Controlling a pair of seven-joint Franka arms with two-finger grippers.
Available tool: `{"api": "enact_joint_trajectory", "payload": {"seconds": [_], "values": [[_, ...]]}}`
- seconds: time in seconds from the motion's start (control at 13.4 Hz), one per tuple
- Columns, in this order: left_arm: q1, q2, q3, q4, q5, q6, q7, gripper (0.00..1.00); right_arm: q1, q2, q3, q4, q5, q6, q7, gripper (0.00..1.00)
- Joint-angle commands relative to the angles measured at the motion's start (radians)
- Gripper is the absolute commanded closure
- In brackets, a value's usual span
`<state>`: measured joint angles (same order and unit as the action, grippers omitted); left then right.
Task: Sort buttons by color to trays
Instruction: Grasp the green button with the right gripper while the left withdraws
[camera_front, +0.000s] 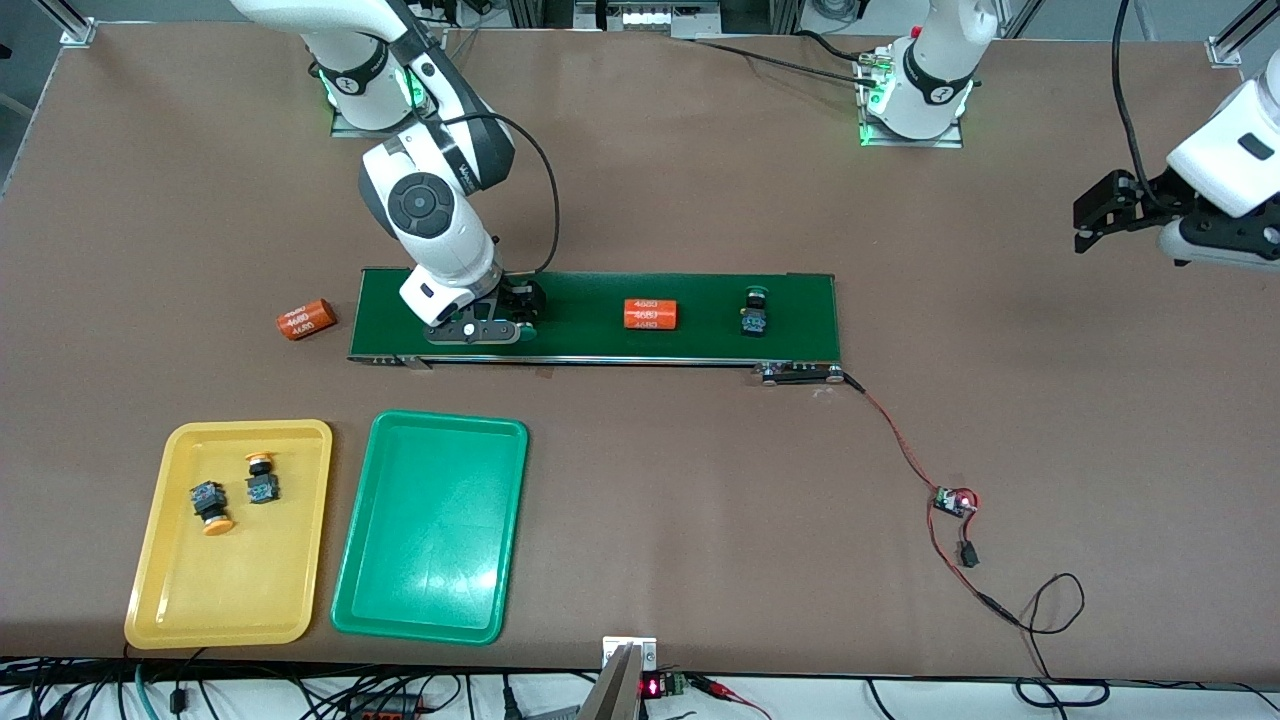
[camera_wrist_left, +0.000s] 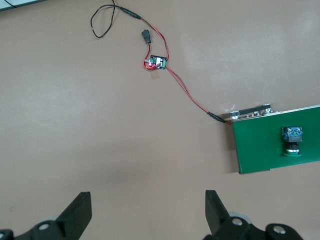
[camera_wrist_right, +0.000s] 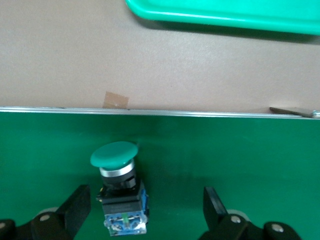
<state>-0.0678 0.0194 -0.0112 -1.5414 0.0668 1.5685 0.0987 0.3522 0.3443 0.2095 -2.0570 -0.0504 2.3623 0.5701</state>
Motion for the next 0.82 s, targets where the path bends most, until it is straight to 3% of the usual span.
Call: {"api": "enact_joint_trajectory", "payload": {"seconds": [0.0,0.15,0.22,0.37,0.52,0.6,0.75], "values": [[-0.010,0.008,0.013,0.038,-0.012,-0.007,0.004,0.00,0.008,0.011,0.004,-0.011,-0.019,0.018,0.024,0.00],[-0.010,0.008,0.014,0.038,-0.010,-0.015,0.004,0.00,0.008,0.021,0.004,-0.023,-0.019,0.038,0.020,0.05],[-0.010,0.010,0.014,0.038,-0.012,-0.015,0.006,0.00,0.007,0.022,0.004,-0.037,-0.019,0.055,0.014,0.18],[-0.009,0.010,0.014,0.038,-0.016,-0.015,0.006,0.00,0.004,0.022,0.004,-0.043,-0.019,0.060,0.007,0.56],[-0.010,0.010,0.013,0.035,-0.016,-0.015,0.004,0.00,-0.001,0.022,0.004,-0.043,-0.019,0.057,0.004,0.86],[-0.010,0.010,0.011,0.035,-0.016,-0.016,0.004,0.00,-0.004,0.022,0.004,-0.040,-0.019,0.052,0.005,0.93],[-0.009,0.011,0.011,0.035,-0.016,-0.015,0.004,0.00,-0.013,0.009,-0.001,-0.019,-0.016,0.034,-0.009,0.93]]}}
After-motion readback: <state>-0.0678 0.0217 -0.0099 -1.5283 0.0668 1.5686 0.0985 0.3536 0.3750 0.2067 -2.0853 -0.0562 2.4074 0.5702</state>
